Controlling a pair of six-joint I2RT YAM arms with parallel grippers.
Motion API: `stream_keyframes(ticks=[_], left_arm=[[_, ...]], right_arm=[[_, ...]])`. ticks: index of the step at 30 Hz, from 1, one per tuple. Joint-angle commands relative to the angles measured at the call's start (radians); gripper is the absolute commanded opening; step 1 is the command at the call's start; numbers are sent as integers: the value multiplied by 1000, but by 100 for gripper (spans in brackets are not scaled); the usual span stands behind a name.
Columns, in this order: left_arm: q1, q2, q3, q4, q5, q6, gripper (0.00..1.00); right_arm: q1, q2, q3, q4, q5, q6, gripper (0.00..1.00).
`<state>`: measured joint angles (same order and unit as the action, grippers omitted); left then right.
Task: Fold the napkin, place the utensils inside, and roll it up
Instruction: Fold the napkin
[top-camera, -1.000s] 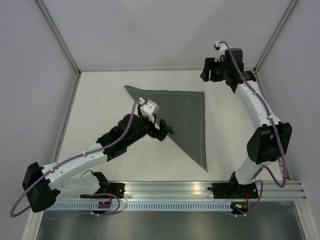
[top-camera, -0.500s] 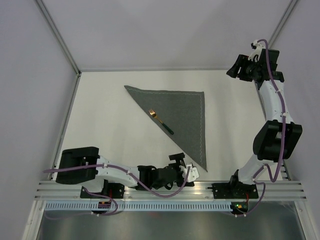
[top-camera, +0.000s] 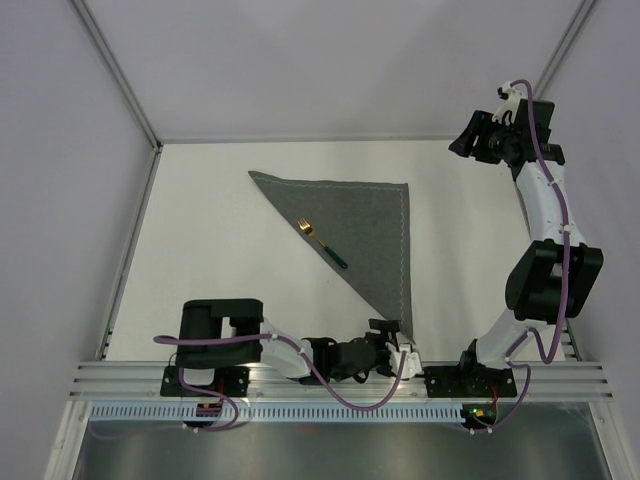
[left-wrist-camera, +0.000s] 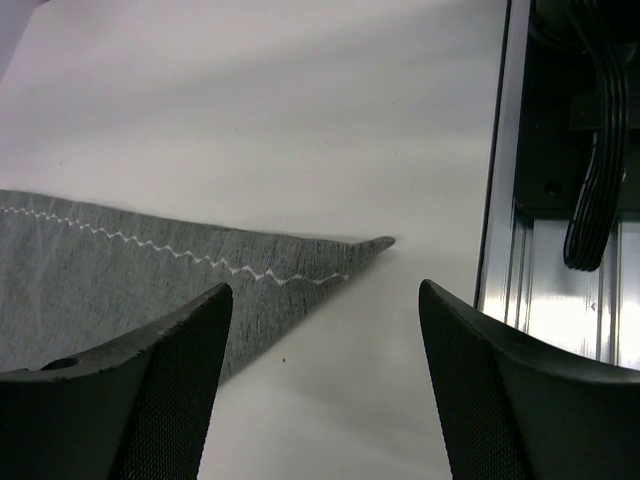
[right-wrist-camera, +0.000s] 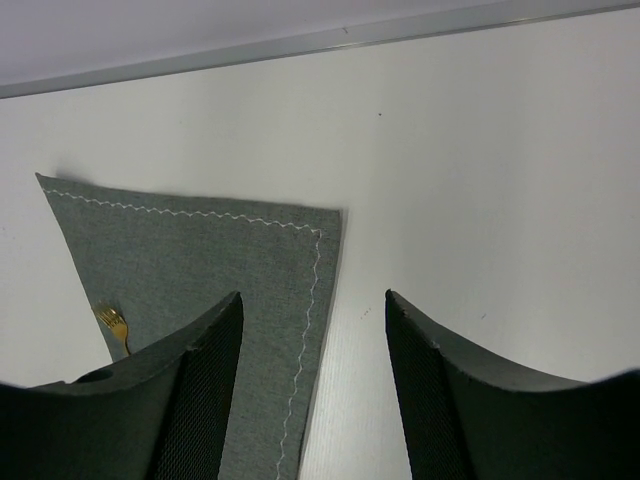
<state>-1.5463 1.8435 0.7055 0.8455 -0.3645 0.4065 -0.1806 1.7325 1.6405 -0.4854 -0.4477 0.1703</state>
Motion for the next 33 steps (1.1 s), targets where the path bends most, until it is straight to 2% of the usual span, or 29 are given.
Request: stream_keyframes(ticks=[1,8,27,33], left_arm=[[-8,33,61,95,61,40,79],[-8,85,92,66,82,48,63],[5,198,152,89,76,72,59],[12,209,155,78,76,60,52]], right_arm=[[-5,-14,-1,30,-11,29,64],[-5,-11,-10,41,-16,37,62],[-8,-16,-44,53,-29,40,58],[-13,-19,-50,54,-32,41,57]])
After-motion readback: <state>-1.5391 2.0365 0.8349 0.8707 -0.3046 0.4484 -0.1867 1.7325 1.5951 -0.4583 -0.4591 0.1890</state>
